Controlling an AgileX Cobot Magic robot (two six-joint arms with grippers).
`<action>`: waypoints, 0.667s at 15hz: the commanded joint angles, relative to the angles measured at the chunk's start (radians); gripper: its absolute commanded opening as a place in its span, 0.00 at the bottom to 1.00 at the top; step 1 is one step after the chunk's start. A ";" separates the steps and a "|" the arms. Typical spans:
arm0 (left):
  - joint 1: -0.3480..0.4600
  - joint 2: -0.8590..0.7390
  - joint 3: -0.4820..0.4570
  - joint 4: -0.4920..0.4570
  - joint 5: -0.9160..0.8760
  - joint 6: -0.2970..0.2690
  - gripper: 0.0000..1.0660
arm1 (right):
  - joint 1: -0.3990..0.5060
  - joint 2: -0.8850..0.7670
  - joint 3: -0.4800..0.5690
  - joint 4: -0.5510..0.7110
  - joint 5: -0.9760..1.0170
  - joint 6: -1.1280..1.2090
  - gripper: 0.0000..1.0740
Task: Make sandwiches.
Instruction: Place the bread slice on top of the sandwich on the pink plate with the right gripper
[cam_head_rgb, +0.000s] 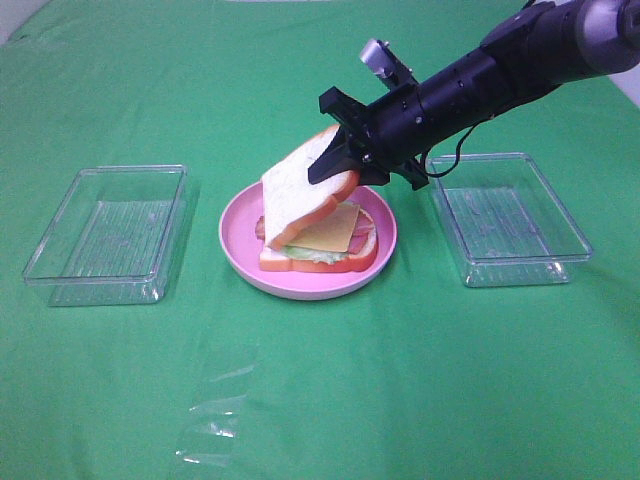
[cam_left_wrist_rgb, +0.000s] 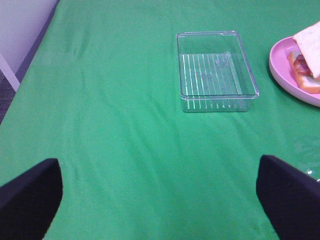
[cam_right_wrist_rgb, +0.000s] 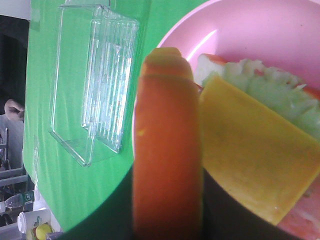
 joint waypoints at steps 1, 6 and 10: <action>-0.004 -0.017 0.004 0.002 -0.007 -0.006 0.92 | -0.002 0.005 -0.011 -0.007 0.003 0.009 0.00; -0.004 -0.017 0.004 0.002 -0.007 -0.006 0.92 | -0.002 0.020 -0.011 -0.017 0.003 0.019 0.00; -0.004 -0.017 0.004 0.002 -0.007 -0.006 0.92 | -0.002 0.019 -0.012 -0.034 0.004 0.020 0.14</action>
